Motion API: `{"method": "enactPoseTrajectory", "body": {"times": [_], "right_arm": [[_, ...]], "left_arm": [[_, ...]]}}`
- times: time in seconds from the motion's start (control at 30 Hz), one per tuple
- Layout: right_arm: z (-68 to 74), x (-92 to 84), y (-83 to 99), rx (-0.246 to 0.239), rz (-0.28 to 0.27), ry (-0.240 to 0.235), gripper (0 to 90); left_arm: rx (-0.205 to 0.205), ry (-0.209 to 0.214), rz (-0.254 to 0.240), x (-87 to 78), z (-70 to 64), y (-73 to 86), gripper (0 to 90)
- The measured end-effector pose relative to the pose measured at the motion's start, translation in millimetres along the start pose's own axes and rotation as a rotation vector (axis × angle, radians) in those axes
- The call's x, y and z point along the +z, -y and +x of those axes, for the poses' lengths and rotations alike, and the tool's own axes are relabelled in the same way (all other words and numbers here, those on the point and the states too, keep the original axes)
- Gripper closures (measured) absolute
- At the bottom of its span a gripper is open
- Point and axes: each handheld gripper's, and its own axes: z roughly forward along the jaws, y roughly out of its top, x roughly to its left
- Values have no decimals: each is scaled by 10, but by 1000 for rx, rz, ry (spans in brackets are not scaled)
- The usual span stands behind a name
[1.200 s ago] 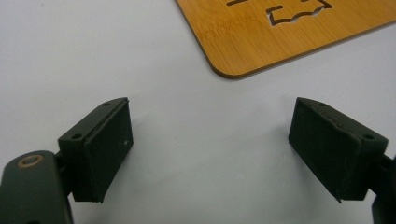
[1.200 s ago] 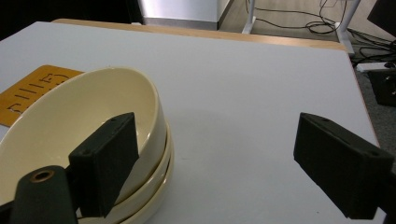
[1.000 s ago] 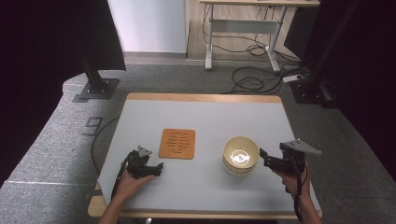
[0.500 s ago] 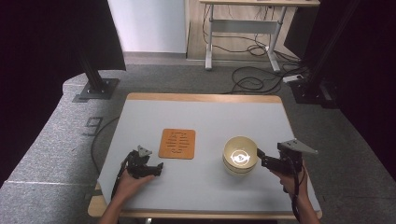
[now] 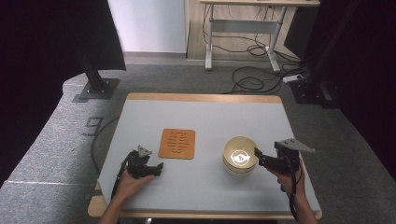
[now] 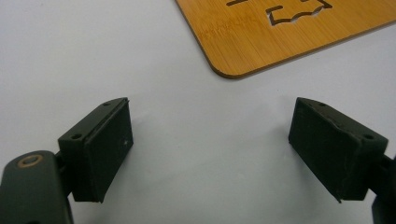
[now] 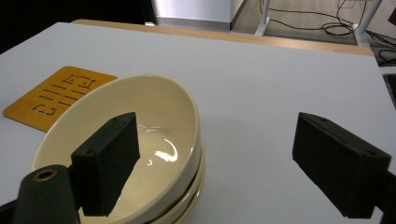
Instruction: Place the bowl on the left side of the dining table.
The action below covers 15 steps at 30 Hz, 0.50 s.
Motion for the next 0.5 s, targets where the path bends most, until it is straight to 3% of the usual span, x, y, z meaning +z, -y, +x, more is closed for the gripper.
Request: {"method": "enactPoseTrajectory", "body": {"times": [0.5], "right_arm": [[97,80,-9,-17,12,-12,146]], "left_arm": [[0,0,0,0,0,0,138]]}}
